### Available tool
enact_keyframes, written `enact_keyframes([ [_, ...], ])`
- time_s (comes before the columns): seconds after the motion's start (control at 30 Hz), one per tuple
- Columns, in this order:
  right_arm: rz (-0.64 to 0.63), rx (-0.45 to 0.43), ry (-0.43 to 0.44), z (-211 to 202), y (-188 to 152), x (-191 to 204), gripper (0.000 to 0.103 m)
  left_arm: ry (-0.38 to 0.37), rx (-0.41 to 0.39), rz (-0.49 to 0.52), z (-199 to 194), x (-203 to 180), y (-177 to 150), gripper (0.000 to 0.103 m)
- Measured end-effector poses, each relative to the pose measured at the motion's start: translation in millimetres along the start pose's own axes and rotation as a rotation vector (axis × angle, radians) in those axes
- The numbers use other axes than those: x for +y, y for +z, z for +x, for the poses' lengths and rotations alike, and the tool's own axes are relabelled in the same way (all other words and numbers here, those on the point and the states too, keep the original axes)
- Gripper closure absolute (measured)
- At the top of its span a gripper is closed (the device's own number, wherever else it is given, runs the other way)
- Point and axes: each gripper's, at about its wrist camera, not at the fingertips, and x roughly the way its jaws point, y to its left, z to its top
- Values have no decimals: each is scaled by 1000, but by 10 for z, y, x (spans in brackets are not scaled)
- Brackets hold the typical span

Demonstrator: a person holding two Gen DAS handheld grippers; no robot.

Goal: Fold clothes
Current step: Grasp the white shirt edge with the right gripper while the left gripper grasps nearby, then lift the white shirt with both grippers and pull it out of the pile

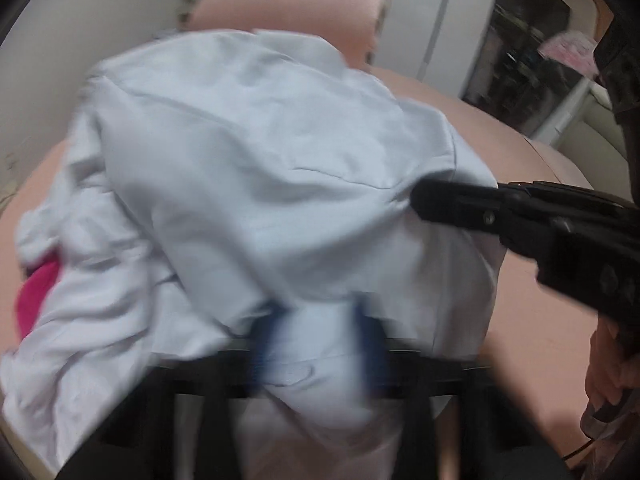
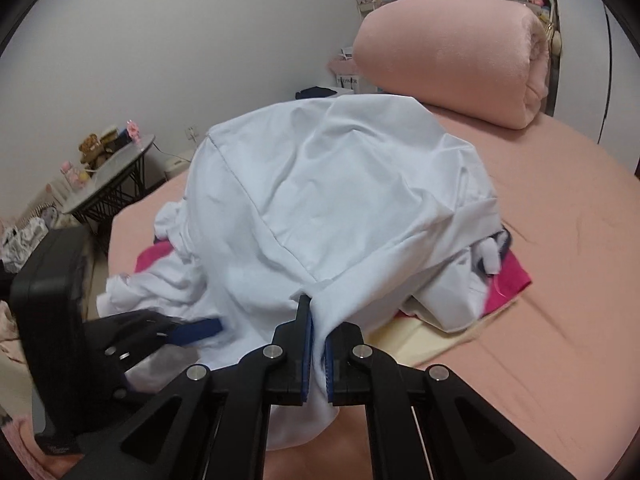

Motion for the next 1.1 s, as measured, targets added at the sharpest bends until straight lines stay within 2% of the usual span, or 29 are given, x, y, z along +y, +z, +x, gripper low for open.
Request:
enact_keyframes([
  [0.13, 8, 5, -20, -138, -149, -22, 100, -63, 7, 33, 23, -162, 101, 98],
  [0.2, 28, -5, -24, -221, -157, -91, 100, -70, 6, 69, -12, -276, 178, 98],
  [0.43, 53, -74, -64, -822, -296, -272, 100, -129, 37, 182, -136, -761, 276, 98],
  [0.57, 93, -95, -80, -1256, -449, -419, 100, -185, 43, 232, -213, -1178, 331, 98],
  [0.67, 131, -106, -113, -1603, -642, -559, 100, -216, 69, 274, -126, -1561, 429, 98],
  [0.8, 181, -121, -157, -2067, -899, -745, 100, -291, 106, 343, -123, -2120, 377, 98],
  [0.9, 262, -103, -185, -2302, -1161, -979, 100, -379, 113, 393, -149, -2612, 318, 98],
  [0.97, 321, -77, -195, -2397, -1310, -1142, 100, -359, 120, 426, -117, -2868, 277, 98],
  [1.0, 344, -72, -203, -2441, -1377, -1209, 100, -350, 126, 421, -103, -2929, 262, 97],
  [1.07, 379, -34, -220, -2465, -1483, -1325, 100, -354, 143, 333, -37, -2899, 287, 97],
  [1.1, 393, -10, -223, -2460, -1525, -1373, 100, -318, 149, 300, 8, -2865, 299, 97],
])
